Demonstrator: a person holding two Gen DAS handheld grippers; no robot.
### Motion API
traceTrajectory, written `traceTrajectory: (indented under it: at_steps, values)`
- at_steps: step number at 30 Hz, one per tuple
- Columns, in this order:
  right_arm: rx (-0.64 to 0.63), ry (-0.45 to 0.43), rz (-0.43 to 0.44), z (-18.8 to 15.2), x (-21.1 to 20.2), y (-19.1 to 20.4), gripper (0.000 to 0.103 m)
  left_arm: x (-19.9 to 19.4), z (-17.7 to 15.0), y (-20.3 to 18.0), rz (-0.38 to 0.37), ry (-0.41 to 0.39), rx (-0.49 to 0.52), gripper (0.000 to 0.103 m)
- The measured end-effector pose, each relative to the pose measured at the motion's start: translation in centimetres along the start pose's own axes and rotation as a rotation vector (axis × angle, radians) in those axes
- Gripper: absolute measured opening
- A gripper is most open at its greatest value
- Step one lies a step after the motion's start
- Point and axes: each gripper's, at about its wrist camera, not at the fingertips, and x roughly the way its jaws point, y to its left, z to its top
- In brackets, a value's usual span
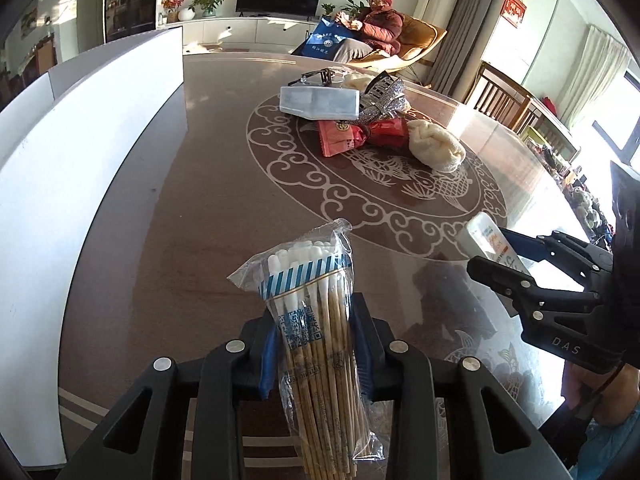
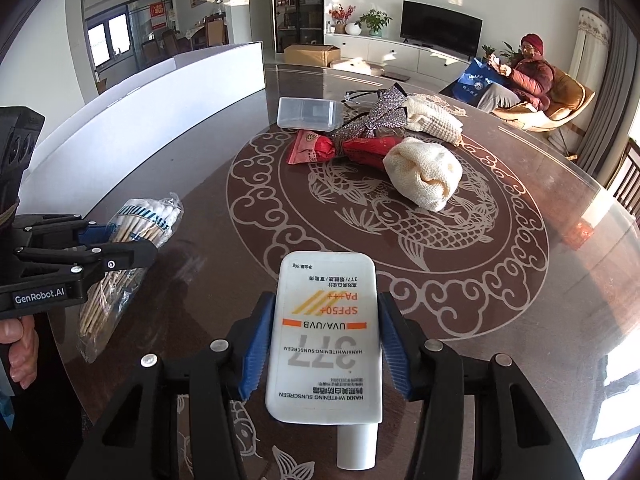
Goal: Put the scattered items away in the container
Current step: 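Carry the stick bag with the left tool while the right tool carries the sunscreen into the container, then open both tools to release the items and return toward the table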
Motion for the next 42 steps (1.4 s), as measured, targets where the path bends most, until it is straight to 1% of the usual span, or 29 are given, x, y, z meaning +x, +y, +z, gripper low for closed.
traceTrajectory:
  at_steps: [3,6,8,11,13,15,16,18,21,24,25,26,27,28,29,32,34,35,36,39,41,42]
  values:
    - [0.014,-0.035,0.031,1.8,-0.7,0.7,0.051,-3.3,0.9,1.1,-0.017,-0.088,-0.043,0.032]
    - [-0.007,-0.083,0.073,5.1,-1.8,2.6,0.051,-7.3,2.3,4.0,-0.022,-0.173,-0.103,0.032]
    - [-0.043,-0.122,0.108,7.9,-2.5,4.8,0.051,-10.1,3.3,7.0,0.018,-0.221,-0.133,0.032]
    - [-0.086,-0.175,0.195,12.6,-3.1,9.0,0.051,-13.2,5.0,13.0,0.115,-0.261,-0.189,0.032]
    - [-0.12,-0.202,0.266,16.0,-3.0,12.5,0.051,-14.4,6.3,17.3,0.186,-0.261,-0.228,0.032]
    - [-0.149,-0.217,0.337,19.5,-2.3,16.3,0.051,-14.6,7.5,21.4,0.247,-0.243,-0.262,0.032]
    - [-0.164,-0.222,0.363,21.2,-1.8,18.1,0.051,-14.4,8.1,23.2,0.266,-0.232,-0.28,0.032]
    - [-0.195,-0.224,0.387,24.2,0.1,21.7,0.051,-13.4,9.2,26.3,0.283,-0.194,-0.316,0.032]
    - [-0.208,-0.158,0.401,27.3,5.1,25.8,0.051,-10.8,10.1,29.6,0.272,-0.127,-0.358,0.032]
    - [-0.207,-0.084,0.375,28.5,10.2,28.2,0.052,-8.1,10.5,31.2,0.283,-0.055,-0.375,0.032]
    - [-0.197,-0.045,0.373,28.8,11.9,28.6,0.052,-7.5,10.5,31.7,0.284,-0.024,-0.397,0.036]
    - [-0.186,0.001,0.362,28.9,13.5,28.8,0.052,-7.1,10.5,32.0,0.29,-0.005,-0.411,0.043]
    - [-0.172,0.048,0.352,28.9,14.9,28.8,0.055,-6.9,10.4,32.3,0.307,0.007,-0.423,0.063]
    - [-0.152,0.075,0.352,28.9,15.8,28.6,0.057,-6.9,10.3,32.5,0.327,0.01,-0.437,0.087]
    - [-0.129,0.076,0.358,28.8,16.2,28.1,0.057,-7.0,10.2,32.6,0.341,0.006,-0.449,0.093]
    - [-0.07,0.001,0.379,28.3,14.5,26.1,0.058,-8.5,9.8,32.1,0.361,-0.042,-0.457,0.094]
    - [-0.046,-0.058,0.377,27.5,12.4,24.2,0.058,-10.1,9.7,30.5,0.374,-0.086,-0.442,0.094]
    - [-0.039,-0.087,0.368,27.0,11.2,23.2,0.059,-10.9,9.8,29.3,0.365,-0.11,-0.426,0.094]
    - [-0.035,-0.114,0.358,26.1,9.9,22.1,0.06,-11.9,10.0,27.9,0.348,-0.138,-0.405,0.094]
    - [-0.042,-0.168,0.303,22.3,5.9,17.6,0.063,-14.5,10.7,21.5,0.267,-0.232,-0.312,0.094]
    - [-0.064,-0.185,0.229,18.7,3.9,14.3,0.064,-15.3,10.6,16.2,0.193,-0.278,-0.234,0.094]
    - [-0.075,-0.186,0.181,16.6,3.1,12.4,0.064,-15.3,10.4,13.5,0.144,-0.288,-0.196,0.097]
